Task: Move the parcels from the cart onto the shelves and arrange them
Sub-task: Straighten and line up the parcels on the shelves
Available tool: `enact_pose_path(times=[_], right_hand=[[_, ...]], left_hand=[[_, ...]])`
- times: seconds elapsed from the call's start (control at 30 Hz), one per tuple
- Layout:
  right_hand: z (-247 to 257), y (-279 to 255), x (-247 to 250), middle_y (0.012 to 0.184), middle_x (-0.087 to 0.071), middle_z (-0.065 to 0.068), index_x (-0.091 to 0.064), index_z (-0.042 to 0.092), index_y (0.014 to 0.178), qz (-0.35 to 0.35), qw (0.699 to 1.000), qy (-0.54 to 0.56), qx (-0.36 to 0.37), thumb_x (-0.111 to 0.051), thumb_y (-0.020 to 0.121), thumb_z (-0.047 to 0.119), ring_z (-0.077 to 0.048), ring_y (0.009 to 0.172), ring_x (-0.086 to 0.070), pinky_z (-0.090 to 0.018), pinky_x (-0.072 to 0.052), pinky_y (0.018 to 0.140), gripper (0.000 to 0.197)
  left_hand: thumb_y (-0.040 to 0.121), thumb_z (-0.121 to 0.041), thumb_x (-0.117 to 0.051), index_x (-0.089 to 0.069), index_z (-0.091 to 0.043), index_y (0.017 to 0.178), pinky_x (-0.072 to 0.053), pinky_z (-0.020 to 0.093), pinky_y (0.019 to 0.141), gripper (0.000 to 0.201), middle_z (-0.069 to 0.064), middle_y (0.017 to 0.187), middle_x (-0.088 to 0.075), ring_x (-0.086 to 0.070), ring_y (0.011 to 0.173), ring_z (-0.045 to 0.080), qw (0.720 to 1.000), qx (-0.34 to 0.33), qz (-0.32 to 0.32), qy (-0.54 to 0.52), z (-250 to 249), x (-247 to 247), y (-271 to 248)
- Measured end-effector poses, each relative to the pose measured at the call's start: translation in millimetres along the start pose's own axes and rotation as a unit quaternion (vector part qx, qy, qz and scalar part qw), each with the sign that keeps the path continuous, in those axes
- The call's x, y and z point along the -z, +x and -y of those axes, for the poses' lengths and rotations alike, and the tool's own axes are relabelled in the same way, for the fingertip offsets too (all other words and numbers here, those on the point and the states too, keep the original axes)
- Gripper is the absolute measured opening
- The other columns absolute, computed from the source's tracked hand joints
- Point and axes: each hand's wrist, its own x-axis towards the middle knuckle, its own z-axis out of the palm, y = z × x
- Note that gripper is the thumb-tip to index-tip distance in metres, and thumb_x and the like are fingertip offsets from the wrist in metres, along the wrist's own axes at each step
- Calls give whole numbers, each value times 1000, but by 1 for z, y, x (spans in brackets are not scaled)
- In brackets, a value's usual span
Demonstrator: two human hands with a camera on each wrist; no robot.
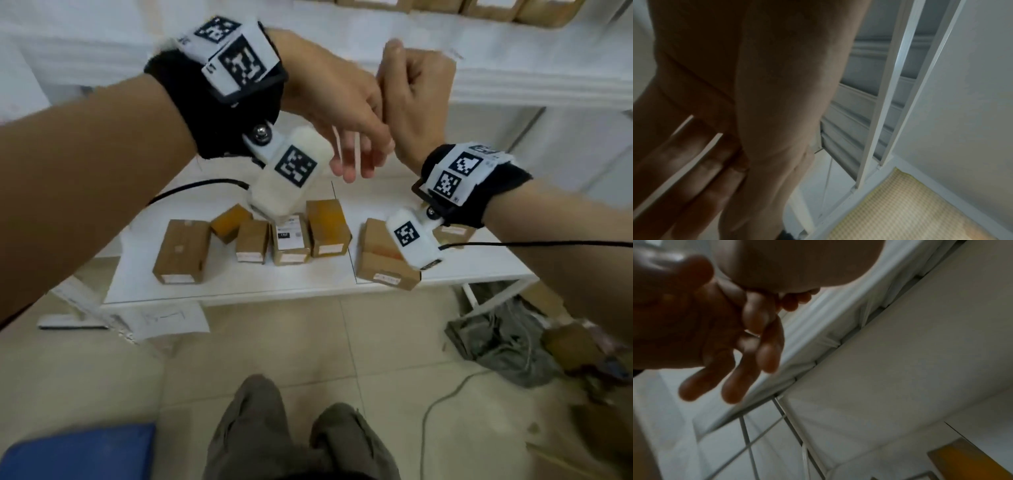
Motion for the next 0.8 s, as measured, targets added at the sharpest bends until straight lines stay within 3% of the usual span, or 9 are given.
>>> enact_pose_path(times=[0.13,0.2,0.3,0.4,0.5,0.6,0.67,0.73,0.8], right_hand=[[-66,-66,-41,42,-49,-19,-53,-6,50,30,998,19,52,-44,98,28,-32,39,-45,-40,-32,42,60],[-100,-101,-68,42,-50,-16,-55,-4,49,30,997,46,47,-44,98,26,-26,39,-46,-37,-35,43,58],[-166,-157,-122,40,-52,1,-59,6,48,43,996,77,-1,-45,96,26,-12,36,-46,-27,-37,46,55],[-230,-207,-173,46,-61,-1,-64,8,53,68,989,105,-82,-46,97,26,-17,43,-61,-28,-47,49,51],[-271,-232,-207,61,-73,-3,-70,13,64,103,978,107,-144,-44,99,32,-20,63,-73,-35,-59,69,48],[-291,-246,-230,81,-77,-2,-68,19,81,175,956,89,-217,-41,99,38,-19,86,-72,-40,-56,90,37],[-297,-253,-236,99,-75,-9,-66,13,92,208,940,88,-256,-40,101,35,-25,98,-69,-43,-52,98,35],[-296,-246,-237,116,-68,-17,-63,2,113,265,927,36,-263,-39,105,30,-33,108,-64,-38,-50,94,38],[-305,-234,-241,126,-63,-21,-56,0,127,279,926,-35,-252,-42,105,27,-36,116,-60,-30,-48,76,37]], left_hand=[[97,-22,-55,-65,-5,111,-60,33,81,24,7,107,-72,-71,97,21,999,27,23,3,75,-65,39],[97,-21,-55,-65,-8,110,-59,35,84,21,6,108,-71,-71,98,21,999,47,16,6,121,-95,61],[99,-19,-52,-65,-9,111,-57,37,88,21,6,109,-71,-70,101,21,995,93,-27,26,203,-138,102],[99,-21,-52,-64,-13,115,-53,36,92,21,3,113,-69,-67,105,20,984,146,-89,57,280,-170,140],[97,-30,-55,-62,-21,119,-45,41,103,24,-2,119,-64,-60,113,19,971,167,-145,90,337,-182,161],[95,-35,-57,-60,-25,124,-44,38,102,31,-2,124,-59,-54,115,19,953,184,-218,101,373,-197,171],[93,-36,-58,-61,-27,121,-47,39,100,29,-2,123,-61,-57,112,20,945,200,-240,100,387,-209,168],[89,-37,-58,-63,-30,114,-53,44,96,27,-2,119,-64,-63,105,21,936,223,-257,90,398,-214,159],[91,-37,-56,-63,-30,117,-53,41,95,28,-3,125,-61,-62,107,22,924,245,-280,84,409,-213,151]])
